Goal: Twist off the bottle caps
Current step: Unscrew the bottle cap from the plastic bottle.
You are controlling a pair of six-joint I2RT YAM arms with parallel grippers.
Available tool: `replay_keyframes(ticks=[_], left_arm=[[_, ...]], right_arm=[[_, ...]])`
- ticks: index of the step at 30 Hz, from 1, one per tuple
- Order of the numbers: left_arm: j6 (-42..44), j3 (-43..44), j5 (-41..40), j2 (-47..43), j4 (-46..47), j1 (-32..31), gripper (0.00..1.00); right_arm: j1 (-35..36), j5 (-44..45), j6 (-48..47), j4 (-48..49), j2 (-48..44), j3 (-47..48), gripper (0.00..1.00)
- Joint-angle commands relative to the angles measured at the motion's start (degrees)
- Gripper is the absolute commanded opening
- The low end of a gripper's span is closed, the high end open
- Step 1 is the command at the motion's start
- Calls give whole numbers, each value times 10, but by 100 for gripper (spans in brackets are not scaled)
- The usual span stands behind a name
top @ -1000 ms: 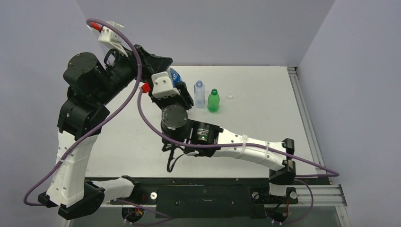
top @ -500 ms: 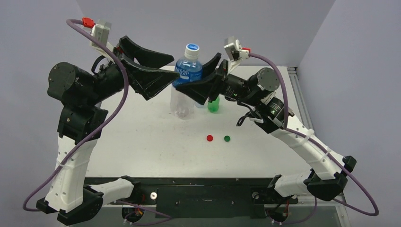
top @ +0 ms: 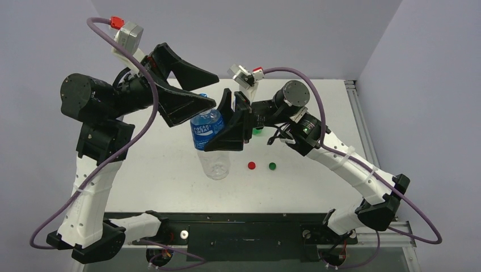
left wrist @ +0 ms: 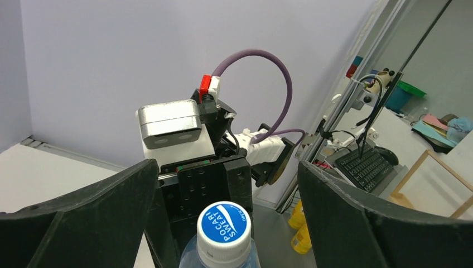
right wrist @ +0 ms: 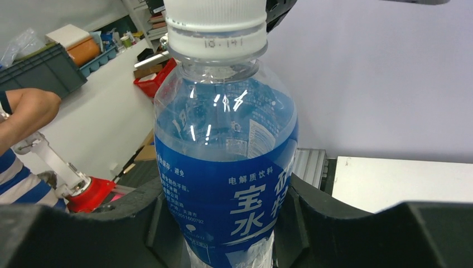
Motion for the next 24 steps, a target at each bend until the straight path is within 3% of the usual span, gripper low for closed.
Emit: replay_keyframes(ticks=[1,4,9,12,17,18,19,21,23,24], left_arm=[[-27,3,60,6,58,2,83],[-36,3,78,7,63,-1,67],[-45,3,100,6,70,-8,53],[-48,1,114,6,70,-11,38],[-48,-1,119,4,69,-15,30],[-47,0,119,4,67,-15,24],[-41,3,119,4,64,-15,20],[-29,5,111,4,57,-15,1],[-11,9,100,3,46,-15,0],[-5,10,96,4,32,-15,0]], right_arm=[[-4,-31,-27,-16,13,44,0],[-13,-38,-24,-17,23,57,0],[-24,-47,4,13,31,59,0],[-34,-64,29,56,34,55,0],[-55,-85,110,143,37,54,0],[-57,-86,114,147,37,55,0],[-60,-86,115,148,37,54,0],[-65,-82,115,147,36,50,0],[-70,-74,96,125,35,55,0],[-75,-68,48,61,35,60,0]])
